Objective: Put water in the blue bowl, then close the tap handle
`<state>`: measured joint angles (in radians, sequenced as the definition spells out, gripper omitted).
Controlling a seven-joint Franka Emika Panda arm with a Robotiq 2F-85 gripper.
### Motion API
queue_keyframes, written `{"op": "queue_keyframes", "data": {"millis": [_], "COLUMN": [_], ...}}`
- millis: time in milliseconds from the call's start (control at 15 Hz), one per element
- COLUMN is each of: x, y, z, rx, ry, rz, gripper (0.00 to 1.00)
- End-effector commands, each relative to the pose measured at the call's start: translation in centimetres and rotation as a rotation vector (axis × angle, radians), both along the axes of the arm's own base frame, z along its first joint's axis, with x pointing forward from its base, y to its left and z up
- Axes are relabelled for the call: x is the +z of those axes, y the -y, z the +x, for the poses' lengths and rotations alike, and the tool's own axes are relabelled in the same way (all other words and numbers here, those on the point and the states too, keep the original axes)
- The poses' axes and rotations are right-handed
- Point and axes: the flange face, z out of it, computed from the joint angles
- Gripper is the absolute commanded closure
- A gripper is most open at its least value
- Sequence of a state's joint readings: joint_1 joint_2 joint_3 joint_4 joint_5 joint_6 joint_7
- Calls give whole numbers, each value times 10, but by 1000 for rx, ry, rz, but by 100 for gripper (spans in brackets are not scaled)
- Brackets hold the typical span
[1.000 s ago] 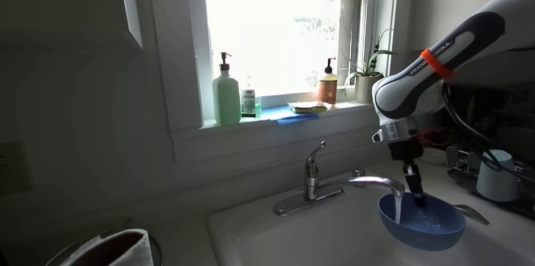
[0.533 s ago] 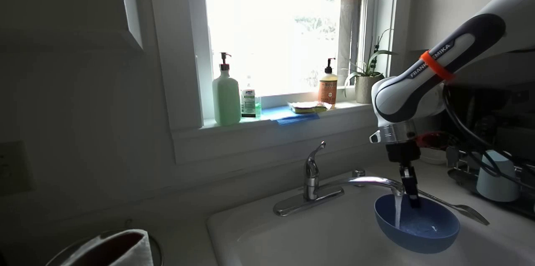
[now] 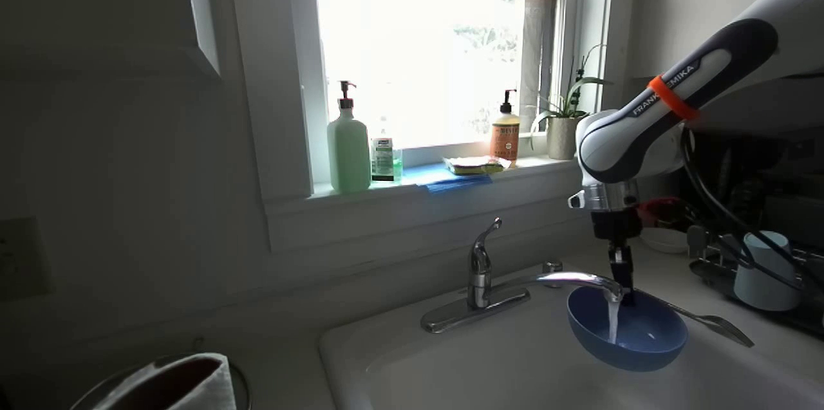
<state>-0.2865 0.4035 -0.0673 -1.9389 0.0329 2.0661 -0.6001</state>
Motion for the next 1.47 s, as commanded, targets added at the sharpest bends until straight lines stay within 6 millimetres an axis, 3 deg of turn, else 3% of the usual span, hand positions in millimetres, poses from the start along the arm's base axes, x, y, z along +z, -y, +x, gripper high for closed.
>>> {"op": "queue_keyframes", "data": {"millis": [0, 333, 600, 1000, 1400], "x": [28, 71, 82, 61, 34], "y": [39, 113, 170, 235, 272], "z": [7, 10, 7, 3, 2], "rx": [-54, -214, -416, -730, -953], "ry": [66, 175, 211, 209, 168], "rz": [-24, -85, -104, -129, -161], "gripper": [98, 98, 98, 98, 98]}}
